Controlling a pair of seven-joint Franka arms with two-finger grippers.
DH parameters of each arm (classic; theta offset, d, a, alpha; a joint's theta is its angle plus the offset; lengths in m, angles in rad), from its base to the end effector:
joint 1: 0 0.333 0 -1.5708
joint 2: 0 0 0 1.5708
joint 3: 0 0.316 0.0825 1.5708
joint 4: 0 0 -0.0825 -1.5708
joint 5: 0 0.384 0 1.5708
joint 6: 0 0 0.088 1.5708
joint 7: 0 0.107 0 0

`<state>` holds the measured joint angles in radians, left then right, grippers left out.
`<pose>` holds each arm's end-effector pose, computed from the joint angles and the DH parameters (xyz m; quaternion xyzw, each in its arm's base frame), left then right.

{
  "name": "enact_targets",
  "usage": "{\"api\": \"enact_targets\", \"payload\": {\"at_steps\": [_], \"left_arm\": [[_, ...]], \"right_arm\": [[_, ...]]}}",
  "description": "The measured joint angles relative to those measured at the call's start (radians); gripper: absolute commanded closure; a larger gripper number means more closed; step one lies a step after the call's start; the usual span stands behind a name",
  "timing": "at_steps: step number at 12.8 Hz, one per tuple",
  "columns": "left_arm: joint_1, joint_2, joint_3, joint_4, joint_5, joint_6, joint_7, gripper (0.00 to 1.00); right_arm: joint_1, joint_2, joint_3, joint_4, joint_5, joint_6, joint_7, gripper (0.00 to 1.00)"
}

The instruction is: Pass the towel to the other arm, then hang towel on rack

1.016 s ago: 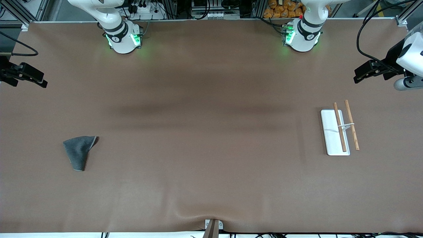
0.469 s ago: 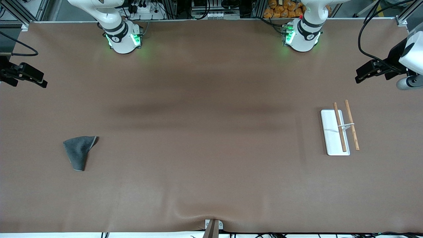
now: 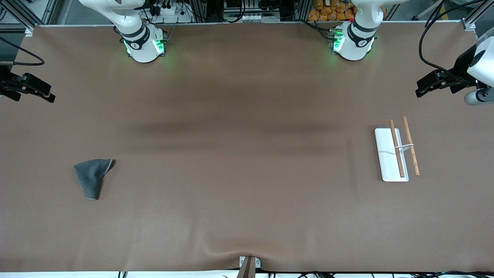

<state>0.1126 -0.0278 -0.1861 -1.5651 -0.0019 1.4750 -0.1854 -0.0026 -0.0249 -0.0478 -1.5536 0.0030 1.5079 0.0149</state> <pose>0.5344 -0.0411 0.6340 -0.9979 -0.0559 0.0309 0.0057 0.5399 -0.0273 0.6407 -0.9994 0.0326 0.0104 0.0023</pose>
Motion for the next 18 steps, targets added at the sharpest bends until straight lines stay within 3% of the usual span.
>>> {"api": "enact_targets", "payload": {"at_steps": [9, 18], "left_arm": [[0.0, 0.0, 0.0, -0.005, 0.0, 0.0, 0.002, 0.0], [0.0, 0.003, -0.001, -0.007, 0.0, 0.0, 0.002, 0.0]], "right_arm": [[-0.002, 0.005, -0.004, -0.001, -0.001, 0.0, -0.009, 0.0], [-0.023, 0.08, -0.013, -0.004, -0.002, 0.018, -0.017, 0.0]]}}
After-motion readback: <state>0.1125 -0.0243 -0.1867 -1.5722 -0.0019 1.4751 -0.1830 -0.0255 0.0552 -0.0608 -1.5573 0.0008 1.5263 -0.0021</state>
